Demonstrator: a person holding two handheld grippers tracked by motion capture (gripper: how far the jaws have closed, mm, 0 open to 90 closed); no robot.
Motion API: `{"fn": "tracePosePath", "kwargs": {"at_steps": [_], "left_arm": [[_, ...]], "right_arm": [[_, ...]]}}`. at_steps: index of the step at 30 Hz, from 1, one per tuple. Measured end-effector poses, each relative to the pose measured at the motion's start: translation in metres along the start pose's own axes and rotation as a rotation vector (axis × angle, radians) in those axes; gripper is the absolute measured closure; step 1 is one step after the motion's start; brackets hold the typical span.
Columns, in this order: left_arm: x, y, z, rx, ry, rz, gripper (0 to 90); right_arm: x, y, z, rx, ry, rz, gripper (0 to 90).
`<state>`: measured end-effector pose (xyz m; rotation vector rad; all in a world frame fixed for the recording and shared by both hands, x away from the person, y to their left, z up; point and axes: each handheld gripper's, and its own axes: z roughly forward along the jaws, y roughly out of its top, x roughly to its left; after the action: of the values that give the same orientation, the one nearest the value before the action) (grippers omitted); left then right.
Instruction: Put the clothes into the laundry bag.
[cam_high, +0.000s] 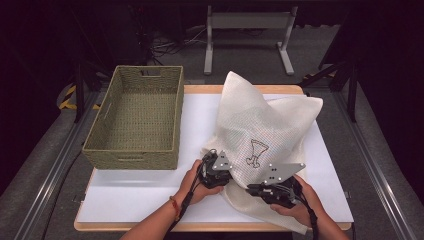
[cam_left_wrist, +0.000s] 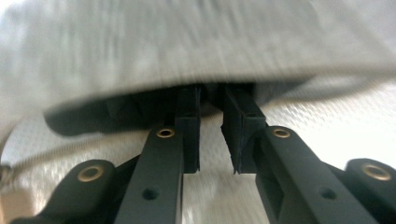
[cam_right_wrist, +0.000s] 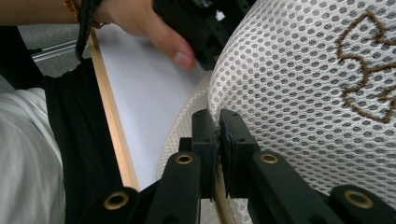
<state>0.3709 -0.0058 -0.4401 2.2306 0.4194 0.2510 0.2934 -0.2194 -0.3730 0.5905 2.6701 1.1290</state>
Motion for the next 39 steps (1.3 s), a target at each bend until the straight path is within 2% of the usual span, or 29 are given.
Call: {"fn": "tracePosePath", "kwargs": {"at_steps": [1,5,6,9,12,13,16,19,22,26,30,31,32,33,34,37,39], "left_arm": [[0.0,0.0,0.0,0.0,0.0,0.0,85.3],[0.002,0.005,0.0,-0.053,0.073,0.005,89.0],[0.005,0.006,0.0,-0.071,0.082,-0.016,89.1],[0.01,0.005,0.001,-0.083,0.107,-0.031,89.1],[0.012,0.002,0.001,-0.093,0.088,-0.05,86.0],[0.012,0.0,-0.002,-0.09,0.097,-0.039,85.3],[0.013,-0.005,-0.011,-0.097,0.082,-0.037,76.1],[0.014,-0.009,-0.022,-0.104,0.055,-0.032,73.2],[0.014,-0.013,-0.034,-0.1,0.042,-0.012,72.8],[0.013,-0.016,-0.045,-0.099,0.046,0.001,73.4],[0.011,-0.022,-0.058,-0.092,0.06,0.015,71.3],[0.011,-0.022,-0.058,-0.092,0.06,0.015,70.0],[0.011,-0.024,-0.062,-0.095,0.06,0.013,70.0],[0.011,-0.029,-0.069,-0.098,0.075,0.018,66.9],[0.011,-0.029,-0.069,-0.098,0.075,0.018,65.3],[0.009,-0.039,-0.087,-0.093,0.094,0.016,63.9],[0.009,-0.043,-0.092,-0.088,0.1,0.017,62.6]], "right_arm": [[0.0,0.0,0.0,0.0,0.0,0.0,84.9],[-0.002,-0.002,0.002,0.015,0.006,0.008,83.6],[-0.003,-0.003,0.004,0.026,0.009,0.011,83.5],[-0.008,-0.007,0.01,0.053,0.002,0.024,82.9],[-0.009,-0.008,0.011,0.065,-0.018,0.02,79.4],[-0.01,-0.008,0.011,0.067,-0.018,0.024,78.9],[-0.009,-0.008,0.01,0.062,-0.024,0.016,74.7],[-0.008,-0.006,0.007,0.053,-0.028,0.008,72.4],[-0.008,-0.004,0.002,0.04,-0.038,0.005,66.6],[-0.007,-0.001,-0.007,0.013,-0.051,-0.004,60.8],[-0.005,0.003,-0.02,-0.017,-0.093,-0.035,54.5],[-0.005,0.004,-0.025,-0.025,-0.119,-0.039,53.9],[-0.005,0.004,-0.025,-0.025,-0.119,-0.039,53.9],[-0.005,0.004,-0.03,-0.02,-0.164,-0.04,50.7],[-0.005,0.004,-0.03,-0.02,-0.164,-0.04,50.7],[-0.009,0.004,-0.037,-0.04,-0.224,-0.063,47.9],[-0.01,0.004,-0.039,-0.052,-0.238,-0.061,46.7]]}}
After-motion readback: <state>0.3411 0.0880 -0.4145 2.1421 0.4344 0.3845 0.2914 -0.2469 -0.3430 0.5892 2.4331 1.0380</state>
